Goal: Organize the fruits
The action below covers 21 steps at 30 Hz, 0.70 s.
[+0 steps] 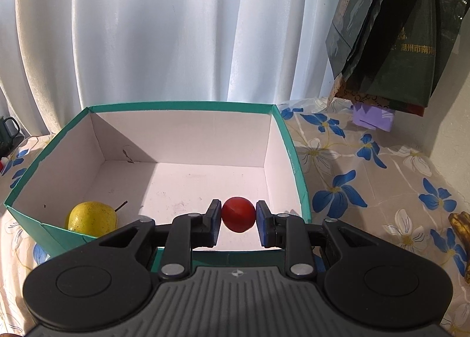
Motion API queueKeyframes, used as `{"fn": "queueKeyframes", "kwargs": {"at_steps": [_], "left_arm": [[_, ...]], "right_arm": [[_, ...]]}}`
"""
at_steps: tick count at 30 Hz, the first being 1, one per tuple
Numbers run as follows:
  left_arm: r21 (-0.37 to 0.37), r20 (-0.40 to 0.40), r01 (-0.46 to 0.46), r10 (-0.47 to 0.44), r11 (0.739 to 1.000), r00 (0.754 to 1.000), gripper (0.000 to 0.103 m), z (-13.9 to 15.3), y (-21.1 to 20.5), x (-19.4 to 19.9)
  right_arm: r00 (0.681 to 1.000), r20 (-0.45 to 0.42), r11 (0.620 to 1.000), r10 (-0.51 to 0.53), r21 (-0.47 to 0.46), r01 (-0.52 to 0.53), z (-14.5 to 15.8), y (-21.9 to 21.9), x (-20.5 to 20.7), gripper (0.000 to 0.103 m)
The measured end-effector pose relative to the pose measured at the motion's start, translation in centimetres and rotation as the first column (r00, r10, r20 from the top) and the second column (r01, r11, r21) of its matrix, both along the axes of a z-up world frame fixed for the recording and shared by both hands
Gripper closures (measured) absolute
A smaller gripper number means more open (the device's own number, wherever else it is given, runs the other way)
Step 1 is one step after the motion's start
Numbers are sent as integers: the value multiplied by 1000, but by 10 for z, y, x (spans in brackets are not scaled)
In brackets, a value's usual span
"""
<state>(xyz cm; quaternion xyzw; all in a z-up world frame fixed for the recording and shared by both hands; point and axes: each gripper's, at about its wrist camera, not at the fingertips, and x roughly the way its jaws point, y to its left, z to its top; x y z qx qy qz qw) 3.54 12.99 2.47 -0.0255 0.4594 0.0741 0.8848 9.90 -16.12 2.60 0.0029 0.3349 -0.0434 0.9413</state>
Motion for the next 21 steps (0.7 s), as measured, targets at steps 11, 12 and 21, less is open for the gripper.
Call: {"fn": "queueKeyframes", "kwargs": {"at_steps": [11,12,21], "left_arm": [[7,-26,6,-6,1000,1000,1,-5,0,-2],[6,-27,8,-8,1000,1000,1,-6,0,-3],[26,-43,61,-60,998,997,1,-14,-3,-12]], "right_arm": [[1000,-12,1000,-1,-5,1,-3,-2,3,78],[1000,-12,1000,-2,-5,2,-3,-2,3,78],[999,28,1000,-14,-18,15,4,-2,-5,40]]}}
